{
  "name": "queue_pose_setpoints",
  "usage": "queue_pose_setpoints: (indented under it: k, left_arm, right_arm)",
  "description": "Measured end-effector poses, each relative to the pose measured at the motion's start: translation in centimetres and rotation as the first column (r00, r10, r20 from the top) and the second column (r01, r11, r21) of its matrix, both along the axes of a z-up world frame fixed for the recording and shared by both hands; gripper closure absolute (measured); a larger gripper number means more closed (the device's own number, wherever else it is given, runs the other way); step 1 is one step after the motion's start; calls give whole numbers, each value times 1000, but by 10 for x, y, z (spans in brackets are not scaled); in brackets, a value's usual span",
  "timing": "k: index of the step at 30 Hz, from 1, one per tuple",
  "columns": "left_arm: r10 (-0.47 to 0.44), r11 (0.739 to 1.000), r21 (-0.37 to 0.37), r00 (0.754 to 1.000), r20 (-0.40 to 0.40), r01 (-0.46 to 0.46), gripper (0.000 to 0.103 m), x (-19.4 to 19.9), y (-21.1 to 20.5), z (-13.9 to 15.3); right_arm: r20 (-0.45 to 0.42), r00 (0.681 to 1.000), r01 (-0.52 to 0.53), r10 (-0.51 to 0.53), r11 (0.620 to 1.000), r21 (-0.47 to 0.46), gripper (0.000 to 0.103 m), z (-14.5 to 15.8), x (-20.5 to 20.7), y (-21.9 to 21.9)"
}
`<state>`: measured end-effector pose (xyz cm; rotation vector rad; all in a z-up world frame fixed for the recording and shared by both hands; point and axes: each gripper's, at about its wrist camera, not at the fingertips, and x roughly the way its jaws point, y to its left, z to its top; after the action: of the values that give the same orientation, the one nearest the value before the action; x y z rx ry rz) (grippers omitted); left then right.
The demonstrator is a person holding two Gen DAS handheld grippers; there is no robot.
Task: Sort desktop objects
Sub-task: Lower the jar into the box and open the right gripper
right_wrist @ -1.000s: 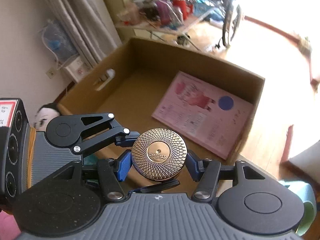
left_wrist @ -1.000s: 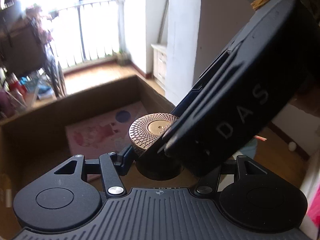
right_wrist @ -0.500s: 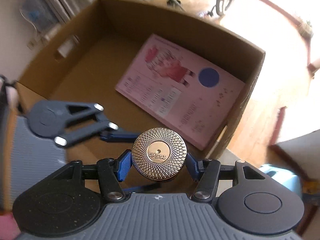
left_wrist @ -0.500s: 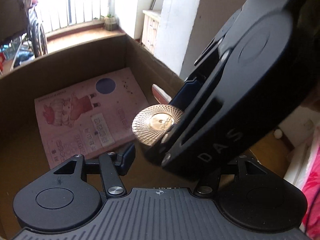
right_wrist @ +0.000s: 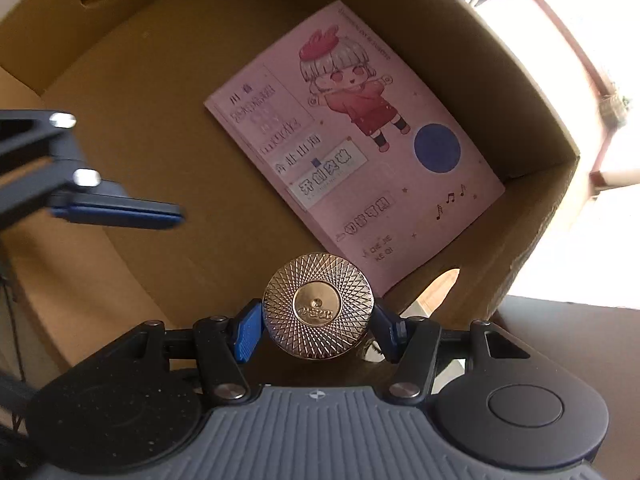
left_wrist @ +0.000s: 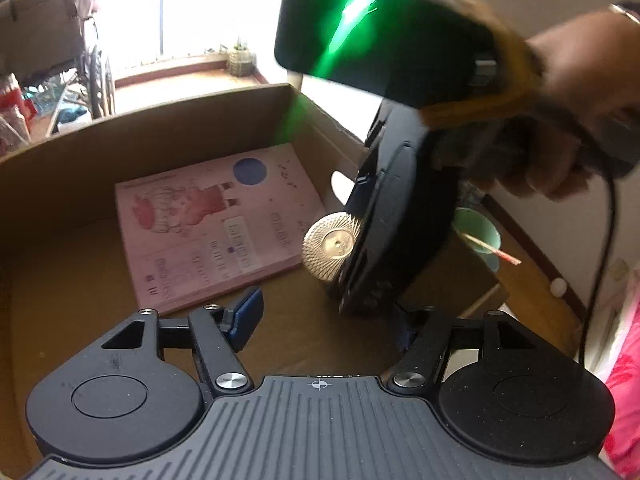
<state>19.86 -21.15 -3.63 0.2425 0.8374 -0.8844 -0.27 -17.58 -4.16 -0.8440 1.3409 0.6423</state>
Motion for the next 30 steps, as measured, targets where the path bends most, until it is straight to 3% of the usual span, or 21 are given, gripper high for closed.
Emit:
queue_pose_setpoints:
  k: [5,14,18,20,30]
  left_arm:
    - [11,1000,-3,1000,18,-10,35,-3,13,2]
    - [20,999,-28,1000,23,-19,35,-4,19,6]
    - [21,999,-37,1000,21,-20,35,-4,21,6]
    - [21,999,-39,1000,21,-20,34,-4,21,6]
    - [29,998,-48,999,25,-28,34,-7,25,8]
  right_arm:
    - [9,1000,-8,8,999,-50,43,-5,1,5]
    - [-1,999,-38,38,998,-56,45,-3,-4,1]
    - [-28,998,-55,53,996,-66,62,1,-5,-2]
    - [-23,998,-58,57,995,-78,63,2,-5,-3]
    - [24,999,-27,27,1000,-5,62,16,2,4]
